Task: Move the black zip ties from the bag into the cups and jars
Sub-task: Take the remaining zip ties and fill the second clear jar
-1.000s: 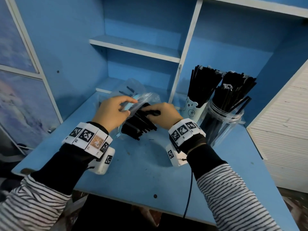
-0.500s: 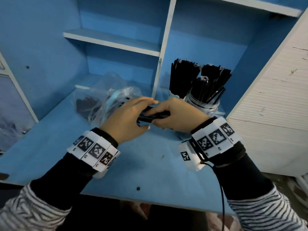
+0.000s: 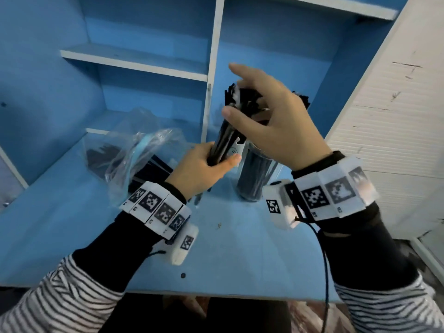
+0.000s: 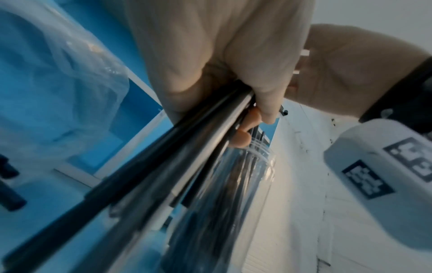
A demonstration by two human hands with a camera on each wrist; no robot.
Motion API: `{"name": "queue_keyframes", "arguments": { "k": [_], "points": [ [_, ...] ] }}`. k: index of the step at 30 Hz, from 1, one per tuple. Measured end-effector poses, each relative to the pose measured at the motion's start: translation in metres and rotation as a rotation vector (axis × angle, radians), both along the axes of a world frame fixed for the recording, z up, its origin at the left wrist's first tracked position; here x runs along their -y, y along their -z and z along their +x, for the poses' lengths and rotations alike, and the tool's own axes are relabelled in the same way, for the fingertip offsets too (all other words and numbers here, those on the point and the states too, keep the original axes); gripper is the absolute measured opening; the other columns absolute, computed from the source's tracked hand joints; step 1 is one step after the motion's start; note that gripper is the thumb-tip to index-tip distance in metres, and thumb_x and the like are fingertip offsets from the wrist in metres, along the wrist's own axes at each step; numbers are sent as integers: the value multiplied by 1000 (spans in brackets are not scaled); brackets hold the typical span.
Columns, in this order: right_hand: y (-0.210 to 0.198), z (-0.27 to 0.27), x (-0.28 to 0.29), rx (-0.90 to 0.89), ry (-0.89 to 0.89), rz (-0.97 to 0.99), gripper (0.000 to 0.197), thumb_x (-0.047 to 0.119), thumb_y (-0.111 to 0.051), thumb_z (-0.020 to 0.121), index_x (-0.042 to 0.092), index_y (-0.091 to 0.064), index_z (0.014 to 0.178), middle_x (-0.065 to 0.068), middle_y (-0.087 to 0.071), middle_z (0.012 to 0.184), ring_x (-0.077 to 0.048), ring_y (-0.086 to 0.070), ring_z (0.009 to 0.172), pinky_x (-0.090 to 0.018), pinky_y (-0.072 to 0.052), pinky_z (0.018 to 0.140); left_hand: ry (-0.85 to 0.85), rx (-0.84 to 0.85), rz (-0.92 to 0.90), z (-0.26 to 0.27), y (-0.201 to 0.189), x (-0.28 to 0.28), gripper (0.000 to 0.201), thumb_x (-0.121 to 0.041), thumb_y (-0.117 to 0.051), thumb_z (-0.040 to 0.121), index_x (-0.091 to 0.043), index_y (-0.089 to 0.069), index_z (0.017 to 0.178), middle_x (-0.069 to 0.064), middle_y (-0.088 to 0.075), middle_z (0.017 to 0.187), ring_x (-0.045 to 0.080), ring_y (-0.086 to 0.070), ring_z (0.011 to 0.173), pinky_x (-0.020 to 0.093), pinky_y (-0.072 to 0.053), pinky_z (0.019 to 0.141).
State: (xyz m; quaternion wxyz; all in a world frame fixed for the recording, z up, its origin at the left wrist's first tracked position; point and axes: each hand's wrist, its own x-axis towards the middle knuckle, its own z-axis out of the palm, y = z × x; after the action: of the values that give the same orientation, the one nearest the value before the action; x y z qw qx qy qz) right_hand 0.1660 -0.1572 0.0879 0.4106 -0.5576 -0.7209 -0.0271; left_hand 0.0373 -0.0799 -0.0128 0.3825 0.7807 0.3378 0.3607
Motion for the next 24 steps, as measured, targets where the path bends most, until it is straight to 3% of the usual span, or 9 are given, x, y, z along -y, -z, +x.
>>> {"name": "queue_keyframes", "arguments": {
  "k": [2,6,8,11,14,16,18,20,24],
  "points": [
    [6,-5,-6,-12,-34,86,50,23,-54,96,14,-39,144,1,-55,129,-5,-48,122,-23,-41,103,69,48,-104,3,-1,6,32,-38,-65,88,-12,-56,74,-2,-59,60,9,-61,58,19,-49,64],
    [29,-15,-15,-37,-139,135,33,8,-47,98,1,-54,130,0,-58,118,-5,-52,111,-13,-38,99,151,24,-212,1,5,15,23,-28,-67,87,-6,-64,84,2,-71,76,5,-69,72,16,-51,71],
    [43,-18,-18,-34,-186,35,27,10,-46,99,2,-63,119,-5,-65,112,-8,-57,107,-14,-43,95,147,-70,-234,-2,9,14,23,-29,-69,83,-8,-67,89,1,-70,79,2,-64,71,15,-47,66],
    [54,-20,-19,-38,-194,-25,25,14,-47,100,4,-67,111,-5,-67,104,-9,-59,100,-16,-45,90,138,-182,-259,-5,13,9,27,-37,-70,78,-12,-65,87,2,-64,74,9,-59,70,23,-46,66],
    [55,-21,-21,-57,-184,31,24,20,-50,99,4,-67,107,-5,-65,106,-11,-60,100,-20,-47,90,103,-219,-246,-5,11,9,23,-37,-72,79,-15,-63,81,-4,-62,70,0,-56,61,10,-41,56],
    [57,-21,-22,-42,-170,18,25,24,-53,98,5,-66,110,-2,-62,109,-5,-58,96,-19,-47,90,122,-253,-248,-5,11,10,23,-36,-73,81,-15,-64,83,-4,-62,71,-1,-56,61,7,-38,52],
    [59,-20,-20,-27,-156,-9,30,27,-56,96,6,-63,117,0,-59,112,4,-54,93,-19,-46,91,143,-313,-267,-6,11,11,28,-39,-72,82,-13,-67,93,0,-68,84,5,-61,75,12,-42,61],
    [59,-20,-15,-28,-156,-36,38,29,-59,94,7,-58,125,0,-58,117,1,-55,101,-25,-47,96,171,-342,-273,-8,13,12,29,-43,-68,83,-15,-71,90,-4,-72,88,5,-64,84,18,-46,75],
    [50,-17,-7,-113,-143,-31,75,35,-69,86,10,-31,145,-3,-49,127,-8,-50,116,-28,-45,101,237,-250,-298,-8,9,20,31,-39,-63,89,-11,-64,76,-8,-69,70,3,-69,82,32,-48,94]
  ]
}}
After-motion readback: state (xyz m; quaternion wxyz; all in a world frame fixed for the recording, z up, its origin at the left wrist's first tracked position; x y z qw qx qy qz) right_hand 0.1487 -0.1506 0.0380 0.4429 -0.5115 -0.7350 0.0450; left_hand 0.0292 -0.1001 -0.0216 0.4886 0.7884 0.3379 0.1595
